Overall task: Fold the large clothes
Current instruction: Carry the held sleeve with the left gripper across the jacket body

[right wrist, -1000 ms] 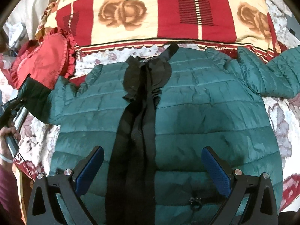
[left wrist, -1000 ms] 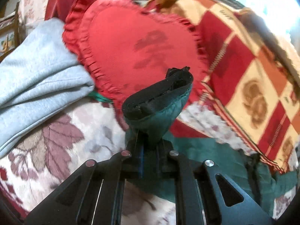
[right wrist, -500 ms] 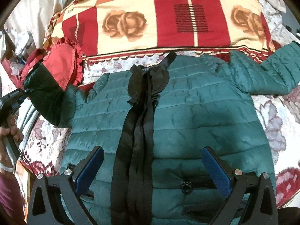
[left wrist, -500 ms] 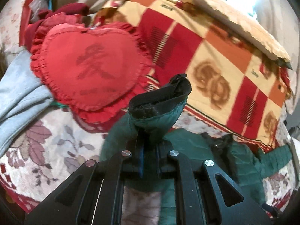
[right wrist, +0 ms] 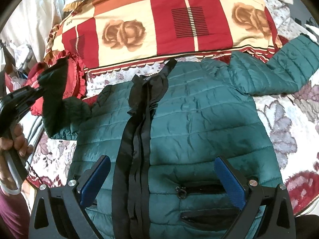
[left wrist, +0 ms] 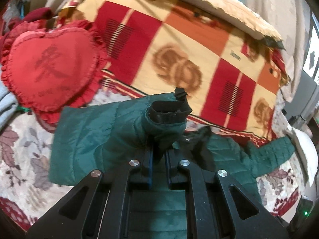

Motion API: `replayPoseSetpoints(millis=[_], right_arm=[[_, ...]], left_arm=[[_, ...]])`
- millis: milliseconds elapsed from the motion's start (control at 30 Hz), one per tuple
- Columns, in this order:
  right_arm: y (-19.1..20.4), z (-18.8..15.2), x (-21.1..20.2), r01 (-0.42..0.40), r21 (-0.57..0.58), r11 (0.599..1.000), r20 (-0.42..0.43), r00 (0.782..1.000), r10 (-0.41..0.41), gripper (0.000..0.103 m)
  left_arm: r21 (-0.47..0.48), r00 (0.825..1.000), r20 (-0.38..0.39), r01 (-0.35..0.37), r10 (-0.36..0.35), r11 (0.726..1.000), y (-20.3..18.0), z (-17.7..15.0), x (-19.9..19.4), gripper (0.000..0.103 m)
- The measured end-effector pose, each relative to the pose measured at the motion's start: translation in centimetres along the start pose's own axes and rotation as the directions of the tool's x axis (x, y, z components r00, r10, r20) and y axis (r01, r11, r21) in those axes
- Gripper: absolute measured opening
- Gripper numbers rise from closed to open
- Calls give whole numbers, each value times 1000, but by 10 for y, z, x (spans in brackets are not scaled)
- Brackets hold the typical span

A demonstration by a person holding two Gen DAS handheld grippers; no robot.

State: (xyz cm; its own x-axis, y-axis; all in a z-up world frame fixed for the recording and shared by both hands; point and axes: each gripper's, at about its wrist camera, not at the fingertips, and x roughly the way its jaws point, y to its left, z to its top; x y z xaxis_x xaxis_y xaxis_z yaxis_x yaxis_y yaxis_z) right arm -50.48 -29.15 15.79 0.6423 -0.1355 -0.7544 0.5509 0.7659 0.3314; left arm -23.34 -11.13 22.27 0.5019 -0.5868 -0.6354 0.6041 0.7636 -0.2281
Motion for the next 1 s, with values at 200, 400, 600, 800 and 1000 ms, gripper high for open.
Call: replayPoseSetpoints(millis=[200,400,600,800,1000], right_arm=[[-12,0,-4,4,26,1000,6,1000,-4,103],[-23,1,-7,0,51,999,13,1000,-1,103],[-31,1,-10,-2,57,998,15,1000,1,103],[-44,1,-12,2,73,997,13,1000,-3,103],[-55,0,-13,14,94,995,15,1000,-15,103]], left_arm=[[30,998,-45,49,-48,998,-44,-11,22,9],[51,991,-91,99,-94,994,-83,-23,42,9],[65,980,-144,150,-140,987,-125,-36,65,9],[76,963,-209,191,-171,979,-157,-56,91,9],[76,945,-255,230,-204,970,-175,-74,110,9]])
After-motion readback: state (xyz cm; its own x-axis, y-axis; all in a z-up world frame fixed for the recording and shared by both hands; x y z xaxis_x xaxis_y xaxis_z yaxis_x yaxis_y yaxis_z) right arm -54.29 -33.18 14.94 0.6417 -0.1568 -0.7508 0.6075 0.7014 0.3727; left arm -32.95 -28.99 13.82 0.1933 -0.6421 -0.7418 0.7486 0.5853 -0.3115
